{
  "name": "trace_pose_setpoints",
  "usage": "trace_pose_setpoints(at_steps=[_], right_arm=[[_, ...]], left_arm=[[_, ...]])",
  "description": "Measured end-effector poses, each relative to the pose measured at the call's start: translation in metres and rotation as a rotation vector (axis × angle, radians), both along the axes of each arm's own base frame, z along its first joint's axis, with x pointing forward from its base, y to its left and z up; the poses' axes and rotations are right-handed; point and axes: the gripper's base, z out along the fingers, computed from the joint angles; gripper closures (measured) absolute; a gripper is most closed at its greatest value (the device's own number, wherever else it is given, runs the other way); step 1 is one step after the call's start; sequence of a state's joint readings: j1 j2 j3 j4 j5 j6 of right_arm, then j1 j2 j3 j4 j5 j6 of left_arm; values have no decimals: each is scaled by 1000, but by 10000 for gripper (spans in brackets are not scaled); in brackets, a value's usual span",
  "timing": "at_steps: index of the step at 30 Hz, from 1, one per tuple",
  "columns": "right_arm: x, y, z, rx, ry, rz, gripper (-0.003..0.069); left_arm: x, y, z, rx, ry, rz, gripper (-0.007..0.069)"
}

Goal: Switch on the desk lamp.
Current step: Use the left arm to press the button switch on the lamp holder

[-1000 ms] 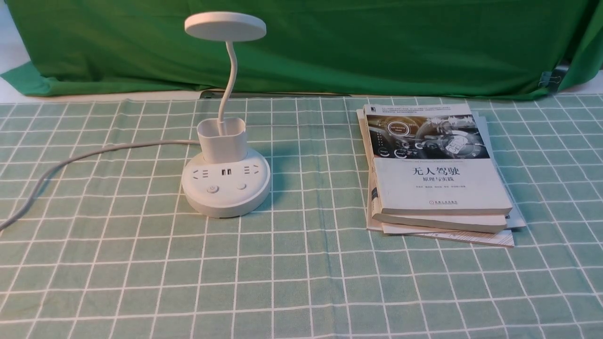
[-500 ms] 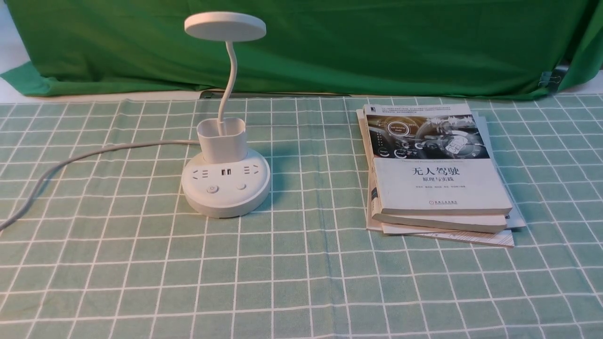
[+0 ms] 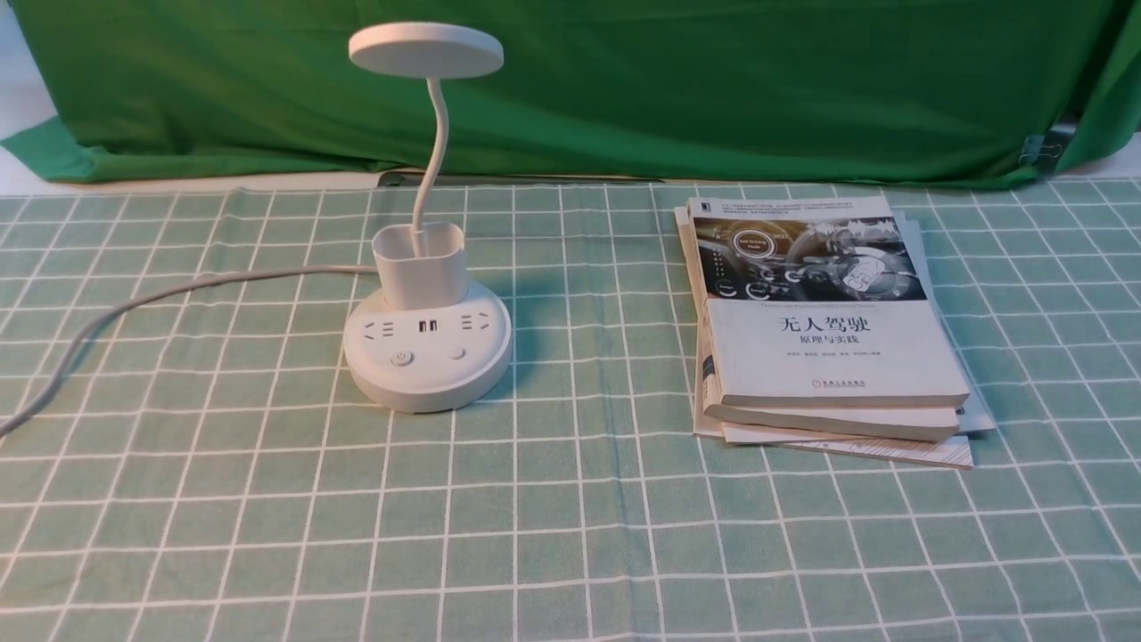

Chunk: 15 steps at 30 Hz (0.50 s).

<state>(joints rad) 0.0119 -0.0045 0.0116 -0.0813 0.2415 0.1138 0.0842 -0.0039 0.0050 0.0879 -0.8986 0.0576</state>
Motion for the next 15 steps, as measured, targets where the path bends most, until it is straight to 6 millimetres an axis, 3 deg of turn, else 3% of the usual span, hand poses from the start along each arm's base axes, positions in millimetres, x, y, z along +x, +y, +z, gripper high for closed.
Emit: trace_pose_setpoints(at_steps=[1, 4, 7, 8, 9, 11, 14, 15], right_arm=[[0, 0, 0, 0, 0, 0, 418], [0, 0, 0, 0, 0, 0, 417], [0, 0, 0, 0, 0, 0, 418], [0, 0, 0, 0, 0, 0, 418], [0, 0, 0, 0, 0, 0, 418], [0, 0, 0, 0, 0, 0, 418], [0, 0, 0, 0, 0, 0, 418], [0, 0, 0, 0, 0, 0, 418]], left_arm=[[-8, -2, 4, 16, -96, -12, 623], [-14, -3, 19, -17, -135, -89, 623], [-14, -2, 50, -98, -18, -172, 623], [-14, -1, 74, -162, 93, -200, 623], [-11, 0, 77, -187, 163, -193, 623], [3, 5, 96, -272, 394, -164, 623], [37, 10, 87, -358, 673, -125, 623], [58, 12, 77, -411, 800, -123, 623]])
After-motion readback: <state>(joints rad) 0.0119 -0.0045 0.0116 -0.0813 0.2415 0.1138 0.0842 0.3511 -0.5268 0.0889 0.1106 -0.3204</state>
